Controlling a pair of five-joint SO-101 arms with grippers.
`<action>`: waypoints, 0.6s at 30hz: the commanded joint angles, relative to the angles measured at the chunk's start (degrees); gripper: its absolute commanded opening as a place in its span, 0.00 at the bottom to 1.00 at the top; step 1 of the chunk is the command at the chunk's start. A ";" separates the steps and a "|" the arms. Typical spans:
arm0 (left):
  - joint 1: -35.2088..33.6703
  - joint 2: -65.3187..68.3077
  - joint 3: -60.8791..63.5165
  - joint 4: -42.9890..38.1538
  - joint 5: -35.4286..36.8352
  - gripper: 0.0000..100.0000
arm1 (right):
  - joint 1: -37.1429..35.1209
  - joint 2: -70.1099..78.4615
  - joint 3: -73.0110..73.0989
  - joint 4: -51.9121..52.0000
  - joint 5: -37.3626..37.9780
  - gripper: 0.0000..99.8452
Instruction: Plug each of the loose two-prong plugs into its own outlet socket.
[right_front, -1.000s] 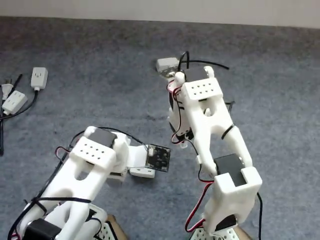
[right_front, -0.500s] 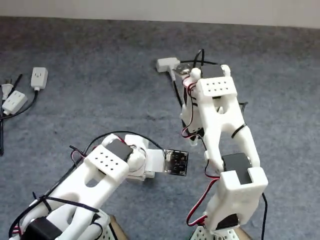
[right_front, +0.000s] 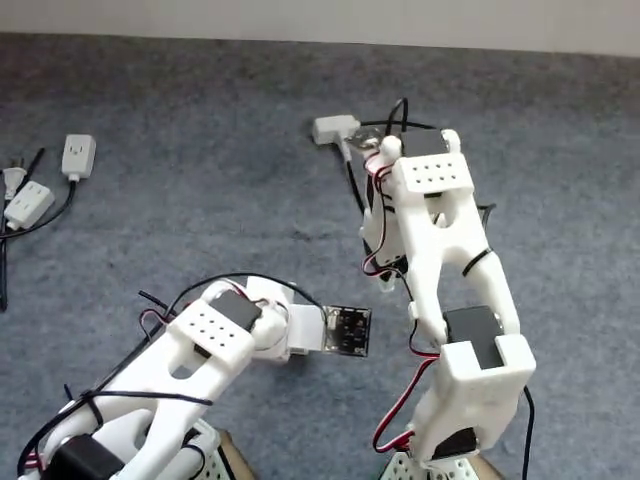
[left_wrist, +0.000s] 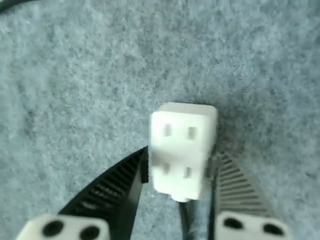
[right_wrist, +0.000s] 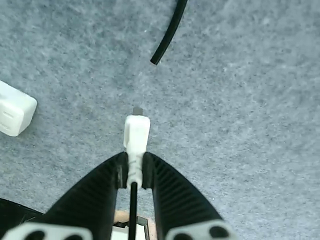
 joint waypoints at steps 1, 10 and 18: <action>-0.66 -1.27 0.84 -2.11 0.62 0.14 | -0.57 -1.01 -0.57 0.92 0.09 0.01; -3.12 -1.27 0.57 -5.27 3.43 0.12 | -0.57 -1.01 -0.57 0.92 0.09 0.01; -4.79 4.18 -4.44 -6.86 3.43 0.12 | -3.56 -1.01 -0.66 0.92 -1.41 0.01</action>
